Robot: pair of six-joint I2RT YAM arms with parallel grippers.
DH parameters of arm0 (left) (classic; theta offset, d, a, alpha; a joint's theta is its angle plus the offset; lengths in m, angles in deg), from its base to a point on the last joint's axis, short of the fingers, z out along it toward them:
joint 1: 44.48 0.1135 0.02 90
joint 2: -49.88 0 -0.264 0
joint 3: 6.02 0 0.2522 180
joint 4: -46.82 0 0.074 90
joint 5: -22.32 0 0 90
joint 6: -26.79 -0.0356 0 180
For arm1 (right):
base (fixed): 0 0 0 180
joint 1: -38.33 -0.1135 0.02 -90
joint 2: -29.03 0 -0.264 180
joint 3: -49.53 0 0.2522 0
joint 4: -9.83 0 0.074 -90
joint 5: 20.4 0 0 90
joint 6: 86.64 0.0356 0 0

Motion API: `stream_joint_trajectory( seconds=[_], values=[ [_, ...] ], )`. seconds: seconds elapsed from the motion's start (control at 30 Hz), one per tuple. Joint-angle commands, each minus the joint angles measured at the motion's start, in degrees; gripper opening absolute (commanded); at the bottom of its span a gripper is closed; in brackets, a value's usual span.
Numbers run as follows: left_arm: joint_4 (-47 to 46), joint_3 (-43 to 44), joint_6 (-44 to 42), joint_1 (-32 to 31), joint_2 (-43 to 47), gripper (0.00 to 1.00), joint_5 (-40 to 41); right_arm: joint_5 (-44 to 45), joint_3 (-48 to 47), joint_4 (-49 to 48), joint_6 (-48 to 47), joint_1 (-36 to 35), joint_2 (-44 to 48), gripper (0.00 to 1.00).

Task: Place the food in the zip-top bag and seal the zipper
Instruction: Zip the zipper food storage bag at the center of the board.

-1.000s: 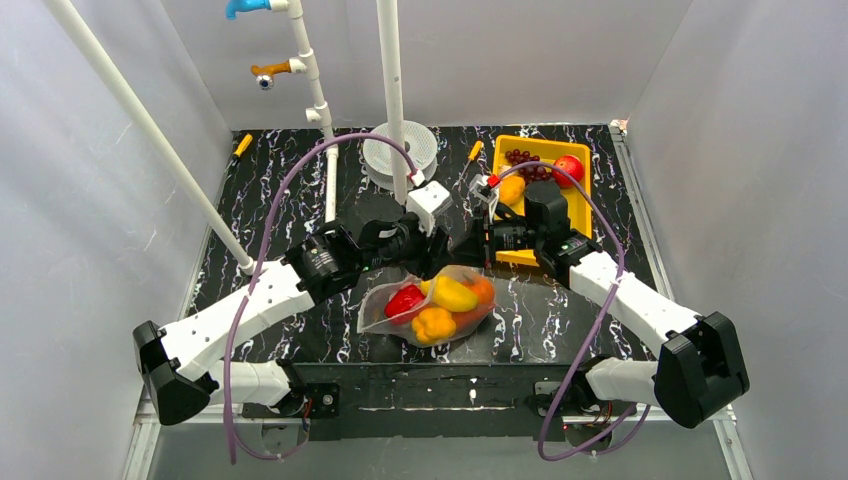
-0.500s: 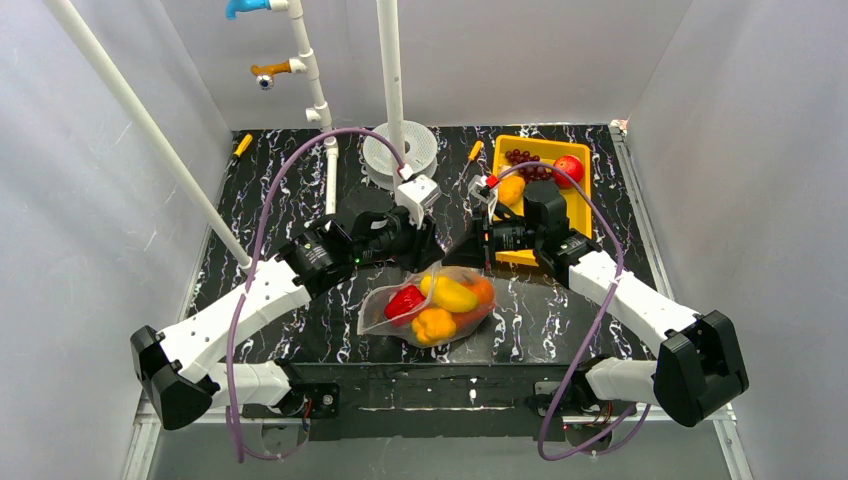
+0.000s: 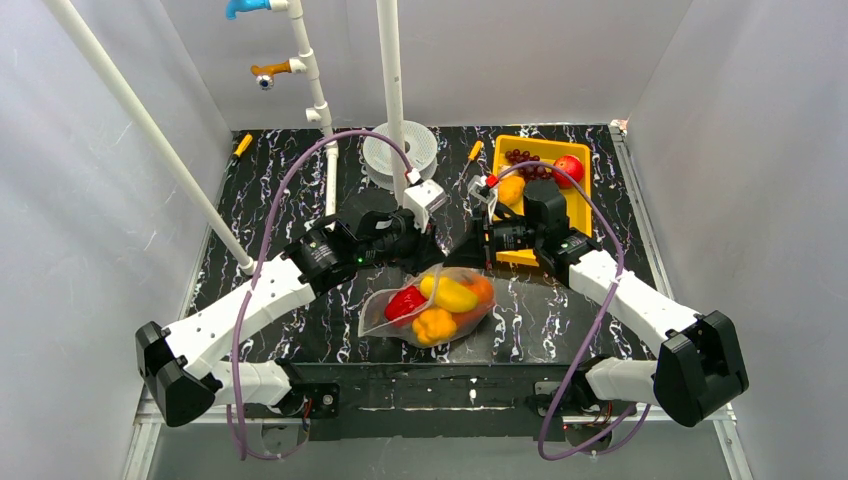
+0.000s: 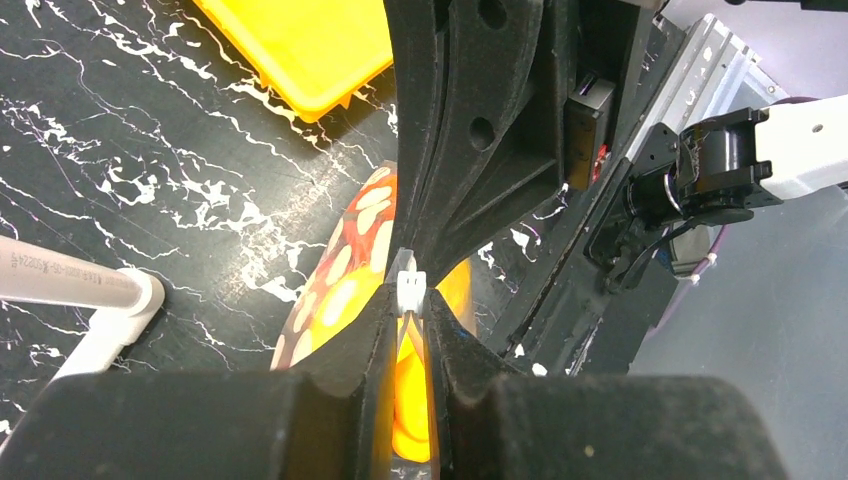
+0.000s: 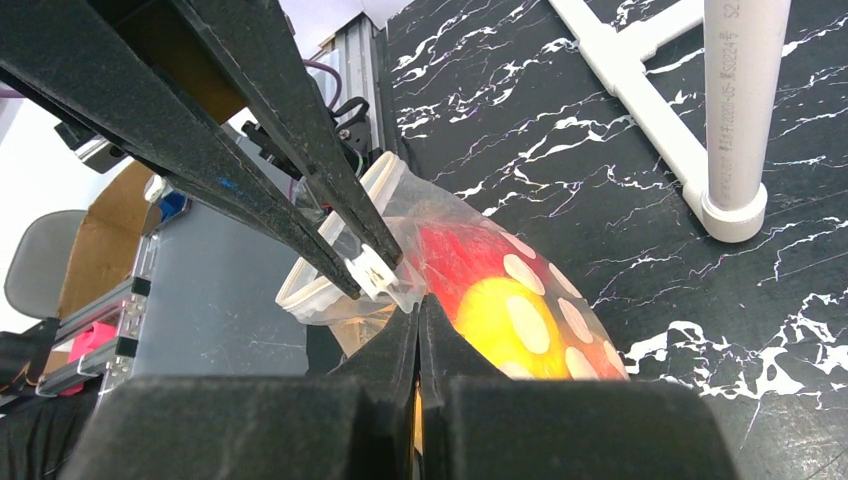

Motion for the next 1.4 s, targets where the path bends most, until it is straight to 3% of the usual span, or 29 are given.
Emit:
stream_joint_trajectory(
  seconds=[0.0, 0.2, 0.33, 0.6, 0.7, 0.77, 0.87, 0.97, 1.2, 1.37],
  values=[
    [1.1, 0.0, -0.9, 0.3, -0.4, 0.01, 0.1, -3.6, -2.5, -1.7, -1.2, 0.0, 0.7, 0.05],
    [-0.8, -1.6, -0.5, 0.6, 1.5, 0.0, -0.3, -7.5, -1.4, -2.7, -2.8, 0.0, 1.3, 0.26],
    [-1.6, -2.1, 0.0, 0.8, 2.3, 0.0, -1.1, -8.9, -2.1, -3.5, -2.7, -0.3, 0.8, 0.3],
    [-2.5, -1.8, 1.3, 1.3, 2.9, 0.0, -2.1, -9.5, -3.2, -5.0, -1.1, -1.2, -1.8, 0.13],
    [-2.8, -1.6, 1.7, 1.2, 3.0, 0.0, -3.1, -9.3, -3.2, -7.1, 0.9, -1.3, -2.4, 0.11],
    [-2.8, -1.7, 1.8, 1.2, 3.1, 0.0, -3.2, -7.7, -3.2, -7.9, 1.7, -1.3, -2.5, 0.01],
    [-1.7, -1.5, 1.8, 1.4, 3.4, 0.0, -0.9, -0.1, -0.3, -11.6, 4.7, -1.1, -1.1, 0.01],
    [-0.1, -1.9, 2.1, 1.3, 4.2, 0.0, 2.0, 5.7, 4.6, -21.9, 13.2, 0.1, 0.7, 0.01],
    [2.8, -4.3, 3.2, 1.4, 6.6, 0.0, 5.9, 12.8, 11.5, -32.2, 23.4, 2.8, 4.4, 0.01],
    [2.6, -6.0, 4.1, 1.5, 8.4, 0.0, 4.5, 16.0, 16.3, -40.2, 29.0, 4.8, 5.0, 0.01]
  ],
)
